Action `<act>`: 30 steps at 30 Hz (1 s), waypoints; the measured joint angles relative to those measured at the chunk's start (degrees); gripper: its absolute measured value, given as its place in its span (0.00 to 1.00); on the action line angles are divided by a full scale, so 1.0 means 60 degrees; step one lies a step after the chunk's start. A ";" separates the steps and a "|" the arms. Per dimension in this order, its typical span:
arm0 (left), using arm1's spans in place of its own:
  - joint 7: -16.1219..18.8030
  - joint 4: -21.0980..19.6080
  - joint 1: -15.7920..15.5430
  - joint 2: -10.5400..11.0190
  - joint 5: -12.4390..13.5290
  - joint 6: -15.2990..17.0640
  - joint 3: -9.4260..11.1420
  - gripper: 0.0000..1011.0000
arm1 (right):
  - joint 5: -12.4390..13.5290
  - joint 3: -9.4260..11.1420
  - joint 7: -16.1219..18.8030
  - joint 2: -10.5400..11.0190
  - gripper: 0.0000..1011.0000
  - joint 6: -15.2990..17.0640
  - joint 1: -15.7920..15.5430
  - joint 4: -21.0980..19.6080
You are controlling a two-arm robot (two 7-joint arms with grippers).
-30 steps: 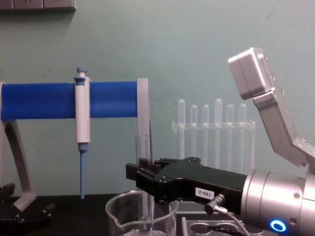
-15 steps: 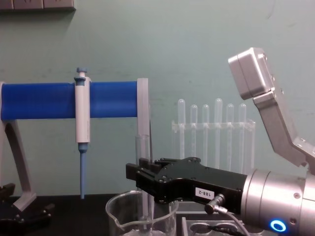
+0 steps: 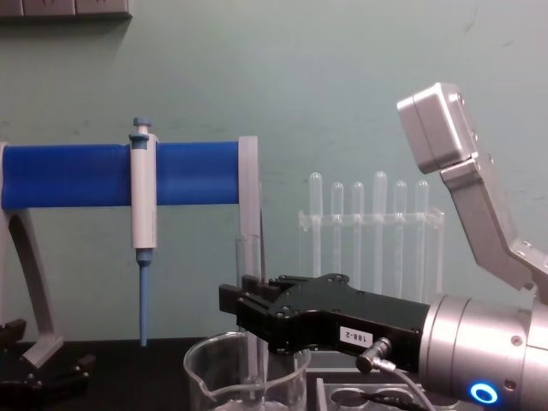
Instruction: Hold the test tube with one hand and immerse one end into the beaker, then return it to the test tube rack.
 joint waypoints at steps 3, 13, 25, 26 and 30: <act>0.0000 0.0000 0.0000 0.0000 0.0000 0.0000 0.0000 0.99 | 0.0000 0.0000 0.0000 0.0000 0.22 0.0000 0.0000 0.0000; 0.0000 0.0000 0.0000 0.0000 0.0000 0.0000 0.0000 0.99 | 0.0000 0.0000 0.0000 0.0000 0.22 0.0000 0.0000 0.0000; 0.0000 0.0000 0.0000 0.0000 0.0000 0.0000 0.0000 0.99 | 0.0000 0.0000 0.0000 0.0000 0.22 0.0000 0.0000 0.0000; 0.0000 0.0000 -0.0001 0.0000 0.0000 0.0000 0.0000 0.99 | 0.0000 0.0000 0.0000 0.0000 0.22 0.0000 0.0000 0.0000; 0.0000 0.0000 0.0000 0.0000 0.0000 0.0000 0.0000 0.99 | 0.0000 0.0000 0.0000 0.0000 0.22 0.0000 0.0000 0.0000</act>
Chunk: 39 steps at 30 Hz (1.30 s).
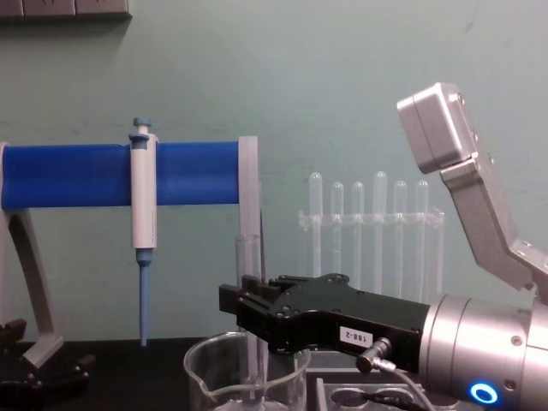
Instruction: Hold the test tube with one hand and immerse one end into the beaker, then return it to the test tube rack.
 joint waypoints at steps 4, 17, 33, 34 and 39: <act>0.0000 0.0000 0.0000 0.0000 0.0000 0.0000 0.0000 0.99 | 0.0000 0.0000 0.0000 0.0000 0.22 0.0000 0.0000 0.0000; 0.0000 0.0000 0.0000 0.0000 0.0000 0.0000 0.0000 0.99 | 0.0000 0.0000 0.0000 0.0000 0.22 0.0000 0.0000 0.0000; 0.0000 0.0000 0.0001 0.0000 0.0001 0.0000 0.0000 0.99 | -0.0004 0.0007 0.0000 0.0001 0.22 0.0007 -0.0002 -0.0021; 0.0000 0.0000 0.0001 0.0000 0.0000 -0.0001 0.0000 0.99 | -0.0020 0.0026 0.0000 0.0010 0.22 0.0087 -0.0003 -0.0144; 0.0000 0.0000 0.0000 0.0000 0.0001 -0.0001 0.0000 0.99 | 0.0016 0.0201 -0.0032 0.0120 0.22 0.0512 0.0043 -0.0870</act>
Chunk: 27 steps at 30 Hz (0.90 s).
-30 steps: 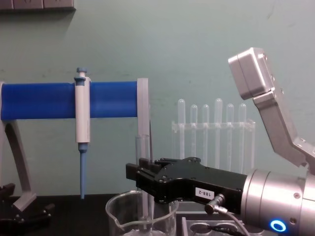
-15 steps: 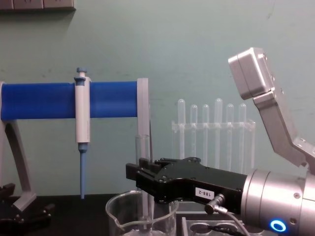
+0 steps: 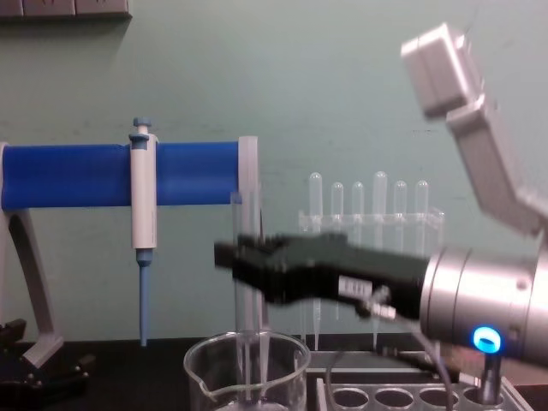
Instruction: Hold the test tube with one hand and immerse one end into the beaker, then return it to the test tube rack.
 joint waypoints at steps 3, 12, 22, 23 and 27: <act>0.0000 0.0000 0.0000 0.0000 0.0000 0.0000 0.0000 0.99 | 0.0085 0.0094 -0.0016 0.0045 0.22 0.0177 0.0042 -0.0361; 0.0000 0.0000 0.0000 0.0000 0.0000 0.0000 0.0001 0.99 | 0.0657 0.0586 -0.0246 0.0409 0.22 0.0924 0.0215 -0.1966; 0.0000 0.0000 0.0000 0.0000 0.0000 0.0001 0.0001 0.99 | 0.1205 0.1440 -0.0899 0.1744 0.22 0.1873 -0.0568 -0.3729; 0.0000 0.0000 0.0000 0.0000 0.0000 0.0000 0.0000 0.99 | 0.1205 0.1440 -0.0899 0.1744 0.22 0.1873 -0.0568 -0.3729; 0.0000 0.0000 0.0001 0.0000 0.0000 0.0000 0.0001 0.99 | 0.1152 0.1734 -0.1148 0.2272 0.22 0.1900 -0.1207 -0.3998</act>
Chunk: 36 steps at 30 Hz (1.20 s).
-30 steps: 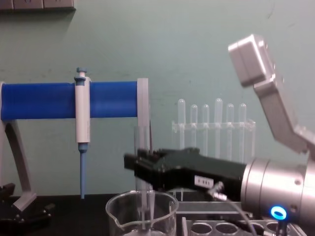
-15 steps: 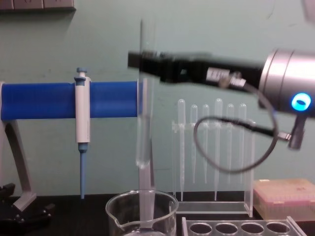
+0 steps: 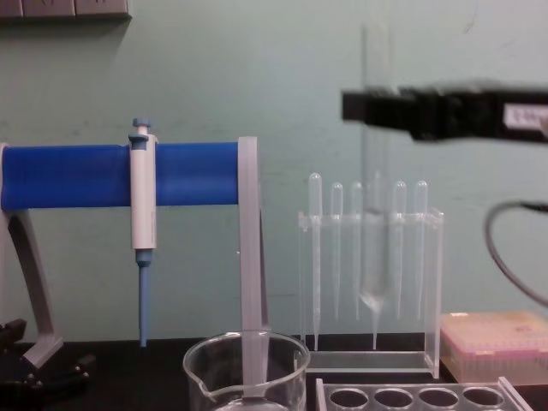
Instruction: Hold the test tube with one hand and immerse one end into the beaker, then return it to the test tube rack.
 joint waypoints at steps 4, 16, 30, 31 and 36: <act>0.0000 0.0000 0.0000 0.0000 0.0000 0.0000 0.0000 0.99 | -0.0049 0.0126 -0.0128 0.0167 0.22 -0.0117 -0.0530 0.0185; 0.0000 0.0000 -0.0001 0.0000 0.0000 -0.0001 0.0000 0.99 | -0.0249 -0.0058 0.0002 -0.0111 0.22 -0.0382 -0.0629 0.1140; 0.0000 0.0000 -0.0001 0.0000 0.0000 0.0000 -0.0001 0.99 | -0.0645 -0.0429 0.0150 -0.0462 0.22 -0.0403 -0.0416 0.1933; 0.0000 0.0000 0.0000 0.0000 0.0000 -0.0001 0.0000 0.99 | -0.0677 -0.0449 0.0159 -0.0474 0.22 -0.0409 -0.0406 0.1969; 0.0001 0.0000 0.0000 0.0000 0.0000 0.0000 -0.0001 0.99 | -0.0898 -0.0576 0.0194 -0.0555 0.22 -0.0417 -0.0355 0.2199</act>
